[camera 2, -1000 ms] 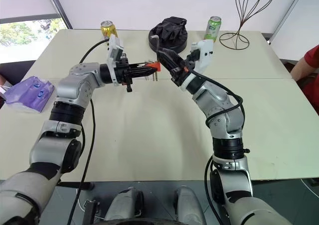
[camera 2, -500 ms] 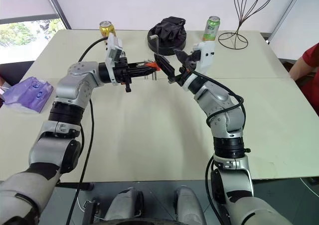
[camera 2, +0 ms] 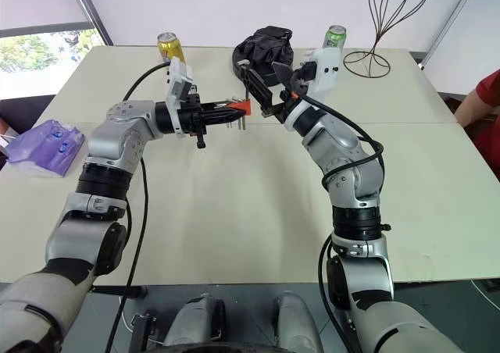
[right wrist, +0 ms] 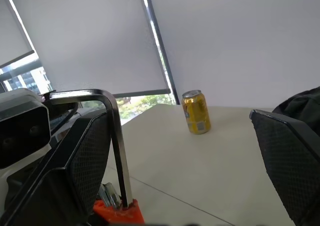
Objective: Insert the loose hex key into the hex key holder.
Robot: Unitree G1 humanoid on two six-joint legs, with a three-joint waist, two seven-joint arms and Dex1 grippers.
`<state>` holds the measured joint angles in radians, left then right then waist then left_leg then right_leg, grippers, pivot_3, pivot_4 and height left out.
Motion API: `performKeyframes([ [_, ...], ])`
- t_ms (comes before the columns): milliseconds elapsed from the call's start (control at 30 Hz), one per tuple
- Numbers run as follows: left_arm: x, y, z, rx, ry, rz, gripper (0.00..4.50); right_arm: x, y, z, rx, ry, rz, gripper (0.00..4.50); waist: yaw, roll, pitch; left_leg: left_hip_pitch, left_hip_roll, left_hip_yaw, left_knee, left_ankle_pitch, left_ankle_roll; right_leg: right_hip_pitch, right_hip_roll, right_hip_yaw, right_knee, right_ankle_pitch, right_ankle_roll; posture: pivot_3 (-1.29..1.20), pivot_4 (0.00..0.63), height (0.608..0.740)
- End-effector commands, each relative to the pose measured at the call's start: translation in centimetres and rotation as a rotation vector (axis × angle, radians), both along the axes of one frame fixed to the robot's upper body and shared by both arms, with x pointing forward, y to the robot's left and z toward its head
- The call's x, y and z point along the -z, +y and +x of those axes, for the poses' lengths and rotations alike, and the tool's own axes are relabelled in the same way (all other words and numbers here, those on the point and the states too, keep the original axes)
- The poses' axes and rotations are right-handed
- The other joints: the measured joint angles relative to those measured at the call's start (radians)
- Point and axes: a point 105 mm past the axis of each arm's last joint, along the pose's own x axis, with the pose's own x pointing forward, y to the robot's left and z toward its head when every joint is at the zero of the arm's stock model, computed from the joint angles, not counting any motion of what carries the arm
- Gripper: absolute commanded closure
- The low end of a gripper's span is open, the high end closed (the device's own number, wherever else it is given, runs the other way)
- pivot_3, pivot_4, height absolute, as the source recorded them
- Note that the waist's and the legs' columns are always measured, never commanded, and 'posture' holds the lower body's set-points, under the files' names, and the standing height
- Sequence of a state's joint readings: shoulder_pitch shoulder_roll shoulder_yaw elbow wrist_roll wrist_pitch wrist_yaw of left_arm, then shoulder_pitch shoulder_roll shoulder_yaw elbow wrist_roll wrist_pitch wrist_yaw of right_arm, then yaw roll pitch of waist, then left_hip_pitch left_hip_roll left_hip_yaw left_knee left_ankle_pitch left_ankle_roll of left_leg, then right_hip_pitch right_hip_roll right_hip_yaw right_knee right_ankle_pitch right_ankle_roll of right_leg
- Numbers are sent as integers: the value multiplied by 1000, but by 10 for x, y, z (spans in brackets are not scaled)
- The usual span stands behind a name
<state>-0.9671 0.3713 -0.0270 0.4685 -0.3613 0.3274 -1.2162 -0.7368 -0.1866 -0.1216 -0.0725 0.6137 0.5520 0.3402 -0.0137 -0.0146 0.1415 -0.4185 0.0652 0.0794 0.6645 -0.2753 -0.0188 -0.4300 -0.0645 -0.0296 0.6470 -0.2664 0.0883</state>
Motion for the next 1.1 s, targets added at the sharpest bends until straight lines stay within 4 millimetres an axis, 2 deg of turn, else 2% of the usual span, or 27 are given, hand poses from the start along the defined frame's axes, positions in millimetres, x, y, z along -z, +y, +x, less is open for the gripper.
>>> performKeyframes([
  [33,-18,-1,-6,20,-40,-55,4500,-19,-8,-4,18,-63,24,59,0,0,0,0,0,0,0,0,0,0,0,0,0,0,0,0,150,740],
  [133,-21,-1,-5,14,-32,-70,4500,-23,-4,-8,-7,-82,21,869,0,0,0,0,0,0,0,0,0,0,0,0,0,0,0,0,150,740],
  [267,-18,-1,-5,15,-38,-53,4500,-22,-1,-9,-16,-80,0,2883,0,0,0,0,0,0,0,0,0,0,0,0,0,0,0,0,150,740],
  [533,-19,0,-5,13,-41,-49,4500,-21,2,-11,-16,-109,-68,2883,0,0,0,0,0,0,0,0,0,0,0,0,0,0,0,0,150,740],
  [700,-40,2,-6,33,-25,-126,4500,-15,2,-15,-9,-176,-204,2883,0,0,0,0,0,0,0,0,0,0,0,0,0,0,0,0,150,740],
  [833,-33,-2,-6,26,-177,35,4500,-15,4,-14,9,-248,-348,2883,0,0,0,0,0,0,0,0,1,0,0,0,0,0,0,0,150,740],
  [967,-35,-7,-6,37,-182,19,4500,-34,-3,-10,27,-226,-209,2883,-1,0,0,0,0,0,0,0,0,0,0,0,0,0,0,0,150,740],
  [1100,-34,-6,-6,41,-126,-30,4500,-43,-11,-6,48,-181,-86,2883,1,0,0,0,0,0,0,0,-1,0,0,0,0,0,0,0,150,740],
])
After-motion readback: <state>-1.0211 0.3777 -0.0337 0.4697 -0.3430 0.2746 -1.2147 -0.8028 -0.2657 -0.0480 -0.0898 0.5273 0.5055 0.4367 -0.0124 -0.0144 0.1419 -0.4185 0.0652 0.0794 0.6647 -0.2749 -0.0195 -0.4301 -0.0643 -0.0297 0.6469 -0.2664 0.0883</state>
